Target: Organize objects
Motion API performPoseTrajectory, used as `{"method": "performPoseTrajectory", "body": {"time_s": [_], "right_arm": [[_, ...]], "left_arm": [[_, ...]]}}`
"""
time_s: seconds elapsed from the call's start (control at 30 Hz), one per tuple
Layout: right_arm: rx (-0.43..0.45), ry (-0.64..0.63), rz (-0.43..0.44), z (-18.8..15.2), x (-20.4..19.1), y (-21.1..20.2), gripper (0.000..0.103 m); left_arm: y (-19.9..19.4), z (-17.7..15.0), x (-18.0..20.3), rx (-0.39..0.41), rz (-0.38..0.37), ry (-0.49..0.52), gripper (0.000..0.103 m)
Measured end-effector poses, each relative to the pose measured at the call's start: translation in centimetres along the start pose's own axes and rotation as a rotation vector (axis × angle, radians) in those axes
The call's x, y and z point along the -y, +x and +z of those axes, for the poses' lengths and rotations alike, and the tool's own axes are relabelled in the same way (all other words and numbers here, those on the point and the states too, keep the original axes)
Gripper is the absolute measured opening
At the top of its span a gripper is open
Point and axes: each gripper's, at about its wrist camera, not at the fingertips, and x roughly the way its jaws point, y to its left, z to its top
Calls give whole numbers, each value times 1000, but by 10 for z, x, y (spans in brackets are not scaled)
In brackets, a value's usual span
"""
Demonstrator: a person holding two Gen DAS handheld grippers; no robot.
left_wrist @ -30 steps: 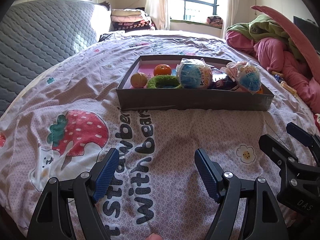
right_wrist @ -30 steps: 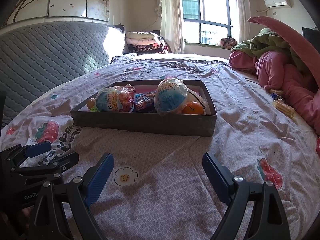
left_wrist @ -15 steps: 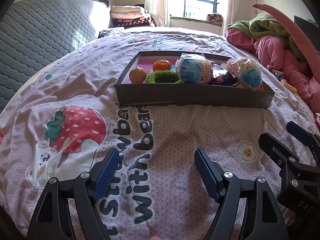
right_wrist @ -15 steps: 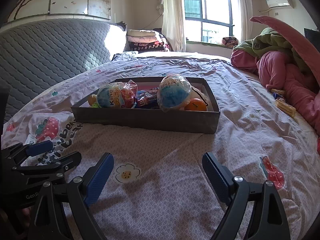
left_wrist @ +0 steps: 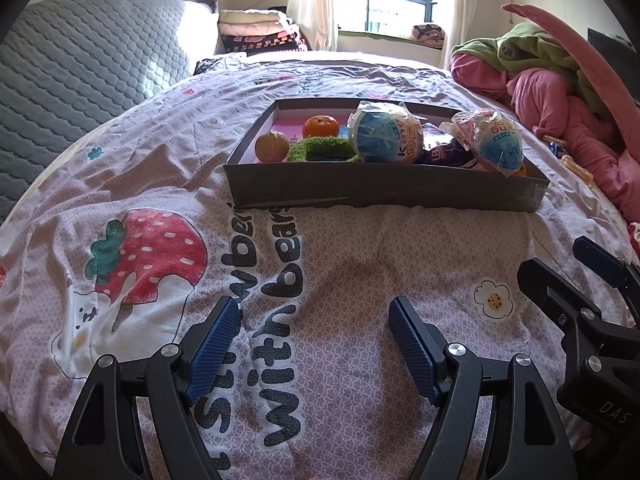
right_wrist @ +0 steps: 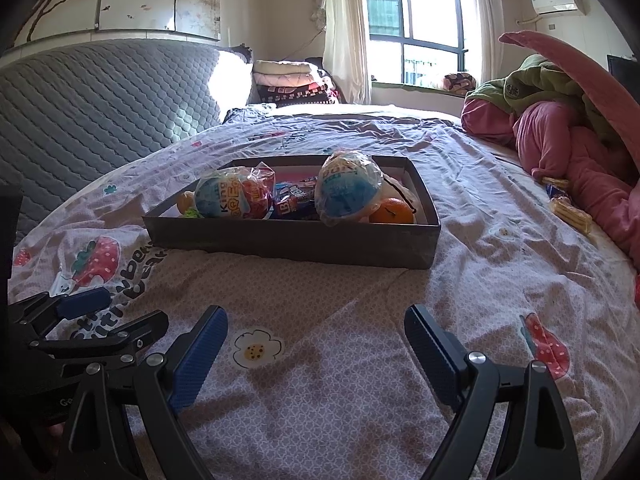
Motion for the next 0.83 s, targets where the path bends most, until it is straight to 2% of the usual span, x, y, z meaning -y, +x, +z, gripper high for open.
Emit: {"method": "performPoseTrajectory", "body": {"time_s": [0.83], "right_arm": [[1,4,7,1,-2,0,90]], "left_arm": [[2,0,0,-7,-6,1,79]]}}
